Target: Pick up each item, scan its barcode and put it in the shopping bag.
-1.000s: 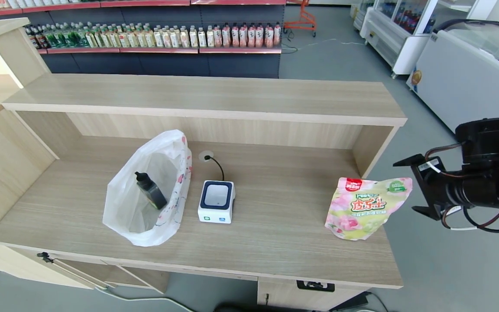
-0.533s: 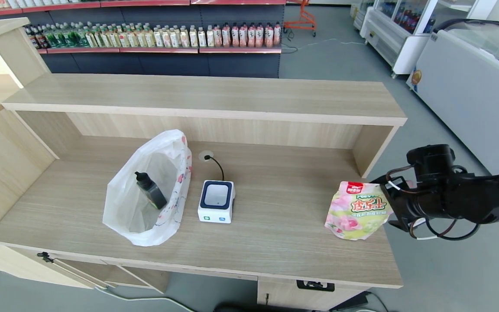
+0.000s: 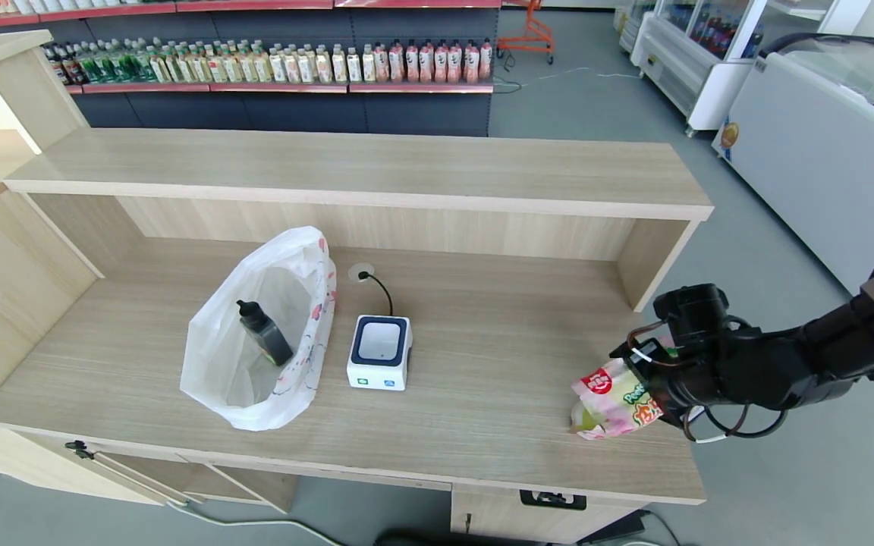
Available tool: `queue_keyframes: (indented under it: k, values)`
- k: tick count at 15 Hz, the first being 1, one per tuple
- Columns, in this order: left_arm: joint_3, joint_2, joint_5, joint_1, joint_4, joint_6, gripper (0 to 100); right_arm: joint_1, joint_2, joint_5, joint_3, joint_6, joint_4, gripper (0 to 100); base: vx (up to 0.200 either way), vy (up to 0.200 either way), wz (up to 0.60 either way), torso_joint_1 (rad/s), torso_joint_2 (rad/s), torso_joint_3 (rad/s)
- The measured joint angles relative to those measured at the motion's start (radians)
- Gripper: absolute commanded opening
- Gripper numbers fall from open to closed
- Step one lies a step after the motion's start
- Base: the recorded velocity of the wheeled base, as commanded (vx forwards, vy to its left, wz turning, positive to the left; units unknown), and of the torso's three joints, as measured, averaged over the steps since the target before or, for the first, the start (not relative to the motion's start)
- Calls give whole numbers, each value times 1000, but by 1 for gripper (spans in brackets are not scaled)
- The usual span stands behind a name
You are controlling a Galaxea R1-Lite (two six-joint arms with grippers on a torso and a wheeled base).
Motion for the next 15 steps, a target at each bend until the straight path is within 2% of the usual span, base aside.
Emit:
queue_keyframes:
  k: [2,5,8,9,11,13,14,15]
  values:
    - [0,0,0,0,0,0,100,16,9,-12,10,-40,1,0,0,0,0,0,0,0]
    - [0,0,0,0,0,0,100,27,11,-40,16,-171,-3,0,0,0,0,0,0,0]
    - [0,0,0,0,0,0,100,27,-24,-36,52,-378,-100,0,0,0,0,0,0,0]
    - [0,0,0,0,0,0,100,24,-49,-11,85,-488,-155,0,0,0,0,0,0,0]
    - [0,0,0,0,0,0,100,17,-110,67,145,-662,-269,0,0,0,0,0,0,0]
    - [0,0,0,0,0,0,100,11,-163,187,213,-799,-486,0,0,0,0,0,0,0]
    - [0,0,0,0,0,0,100,3,-183,307,264,-890,-619,0,0,0,0,0,0,0]
    - [0,0,0,0,0,0,100,-9,-200,480,317,-989,-746,0,0,0,0,0,0,0]
